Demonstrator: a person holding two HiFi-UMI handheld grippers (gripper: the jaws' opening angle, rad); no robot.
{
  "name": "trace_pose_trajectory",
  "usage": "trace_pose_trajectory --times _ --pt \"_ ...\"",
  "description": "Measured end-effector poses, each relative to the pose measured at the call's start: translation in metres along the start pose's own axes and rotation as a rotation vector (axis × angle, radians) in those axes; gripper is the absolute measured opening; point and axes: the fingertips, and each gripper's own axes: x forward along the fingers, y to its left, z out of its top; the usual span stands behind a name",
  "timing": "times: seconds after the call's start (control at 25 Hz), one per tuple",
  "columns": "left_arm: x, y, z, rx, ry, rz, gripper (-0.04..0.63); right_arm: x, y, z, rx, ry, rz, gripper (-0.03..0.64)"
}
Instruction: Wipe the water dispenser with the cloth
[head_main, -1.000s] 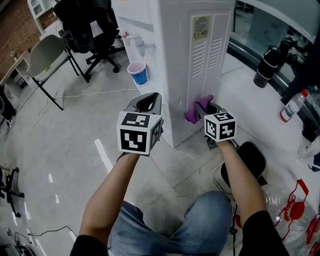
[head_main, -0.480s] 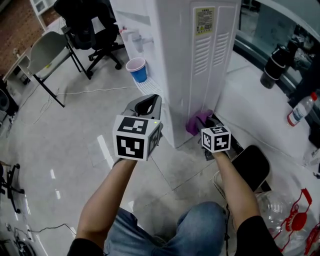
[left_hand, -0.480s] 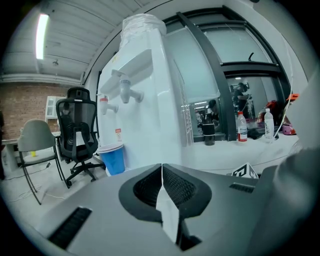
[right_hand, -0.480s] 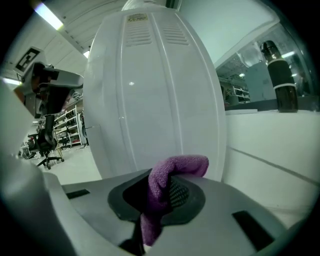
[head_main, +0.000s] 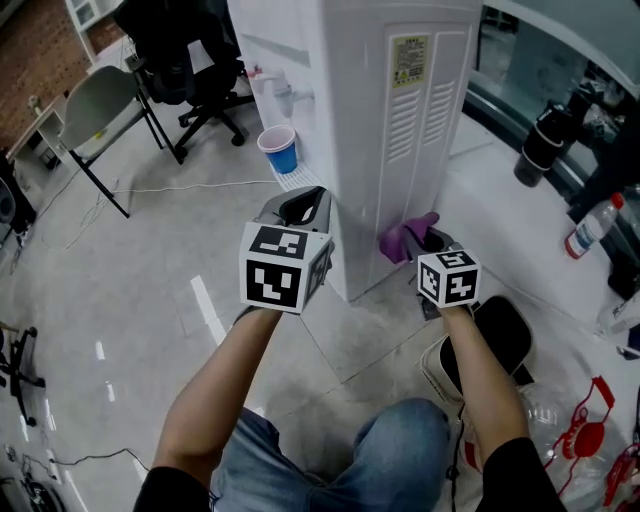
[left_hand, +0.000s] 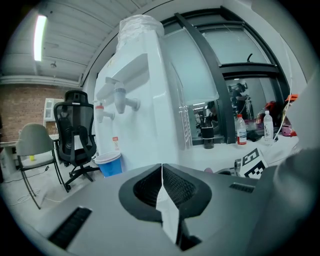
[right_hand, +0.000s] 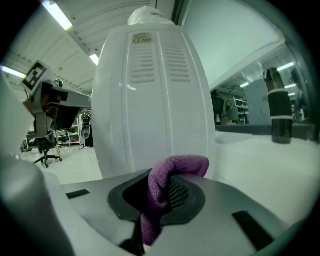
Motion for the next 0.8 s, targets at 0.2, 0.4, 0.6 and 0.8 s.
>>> trace_pose_trajectory --times 0.2,0.4,0.6,0.8 --pt "-0.003 0.003 0.029 0.006 -0.026 -0.003 0.028 -0.035 0.006 0.076 -0.068 -0.077 0.015 0.044" --pt "-0.01 0.016 0.051 0.004 -0.04 0.014 0.028 -0.062 0.019 0.15 -0.13 -0.139 0.033 0.044" --pt "-0.022 0.035 0.067 -0.017 -0.052 0.032 0.028 -0.083 0.044 0.223 -0.204 -0.198 0.065 0.044" --pt "-0.027 0.039 0.09 -0.006 -0.078 0.028 0.028 -0.101 0.066 0.283 -0.264 -0.252 0.075 0.044"
